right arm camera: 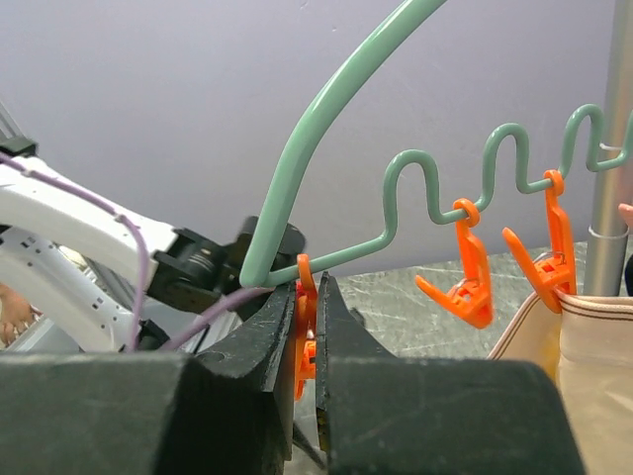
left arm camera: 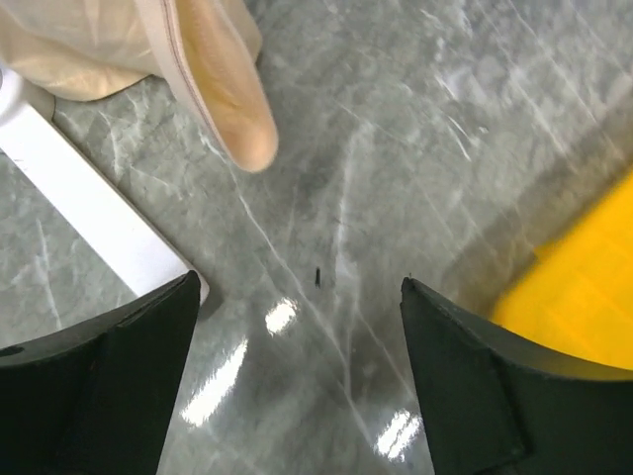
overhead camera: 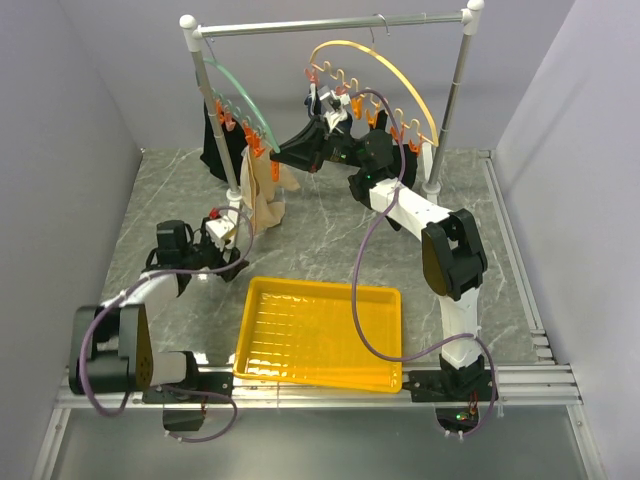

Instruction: Clip the underwear to the hanger

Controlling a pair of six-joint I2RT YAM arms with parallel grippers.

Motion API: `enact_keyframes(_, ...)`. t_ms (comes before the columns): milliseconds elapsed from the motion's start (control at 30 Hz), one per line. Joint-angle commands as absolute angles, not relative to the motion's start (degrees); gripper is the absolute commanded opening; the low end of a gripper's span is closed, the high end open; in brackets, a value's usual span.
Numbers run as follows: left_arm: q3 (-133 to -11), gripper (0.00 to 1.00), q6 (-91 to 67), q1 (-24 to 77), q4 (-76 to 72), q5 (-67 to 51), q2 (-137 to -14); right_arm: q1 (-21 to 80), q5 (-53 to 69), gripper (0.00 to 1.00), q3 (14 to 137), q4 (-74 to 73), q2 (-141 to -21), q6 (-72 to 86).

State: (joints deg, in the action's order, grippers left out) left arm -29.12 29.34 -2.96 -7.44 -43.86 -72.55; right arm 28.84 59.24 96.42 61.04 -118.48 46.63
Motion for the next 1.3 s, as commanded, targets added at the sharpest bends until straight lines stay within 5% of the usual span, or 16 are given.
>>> enact_keyframes(0,-32.4,0.86,23.9,-1.8,-16.0,-43.3,-76.5,28.5,57.1,0.00,97.6,61.5,-116.4,46.5)
enact_keyframes(467,-33.0,0.75,10.4,6.8,-31.3,-21.3,-85.3,28.4,56.3,0.00,97.4,61.5,-116.6,45.8)
enact_keyframes(867,-30.7,0.68,11.6,8.0,-32.2,-25.4,-83.1,28.4,56.3,0.00,98.0,61.6,-117.7,46.1)
enact_keyframes(1267,-30.7,0.36,6.9,8.3,-35.2,-24.3,-84.0,28.4,56.8,0.00,97.8,60.9,-117.2,45.1)
